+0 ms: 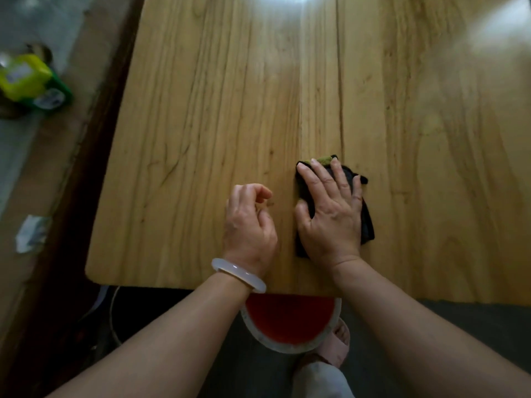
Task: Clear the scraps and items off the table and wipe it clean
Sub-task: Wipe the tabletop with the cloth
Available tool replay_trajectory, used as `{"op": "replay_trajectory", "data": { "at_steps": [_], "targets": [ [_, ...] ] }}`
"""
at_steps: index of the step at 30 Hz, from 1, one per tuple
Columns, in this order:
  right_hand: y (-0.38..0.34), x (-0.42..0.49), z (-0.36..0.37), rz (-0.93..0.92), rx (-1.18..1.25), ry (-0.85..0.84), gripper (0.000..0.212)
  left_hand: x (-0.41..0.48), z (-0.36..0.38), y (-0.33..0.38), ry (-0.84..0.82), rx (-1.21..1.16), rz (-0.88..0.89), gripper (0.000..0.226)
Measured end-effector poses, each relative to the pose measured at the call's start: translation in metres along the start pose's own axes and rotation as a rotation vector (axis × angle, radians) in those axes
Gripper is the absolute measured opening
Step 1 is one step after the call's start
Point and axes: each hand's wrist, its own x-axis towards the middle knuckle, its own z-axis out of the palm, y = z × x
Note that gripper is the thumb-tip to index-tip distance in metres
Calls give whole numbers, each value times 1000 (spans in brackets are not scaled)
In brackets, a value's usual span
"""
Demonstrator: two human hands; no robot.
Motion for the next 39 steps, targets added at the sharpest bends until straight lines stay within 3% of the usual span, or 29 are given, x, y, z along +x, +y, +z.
{"op": "replay_trajectory", "data": {
  "at_steps": [10,20,24,29,33,37,39],
  "targets": [
    [-114,-13,44,-151,165,-122,54,-19,-93,-57,79,16,-159,32],
    [-189,-22,75,-289,196,-249,53,-41,-154,-103,161,9,-220,25],
    [-214,-27,84,-328,252,-290,42,-54,-180,-123,213,-11,-312,28],
    [-246,-40,91,-294,423,-367,50,-70,-213,-159,272,-52,-489,27],
    [-282,-64,95,-241,566,-448,54,-82,-239,-185,240,-205,-624,20],
    [-326,-93,96,-180,746,-586,52,-90,-262,-213,203,-647,-877,16],
    [-344,-102,94,-58,861,-686,54,-96,-274,-222,164,-855,-989,31]
  ]
}}
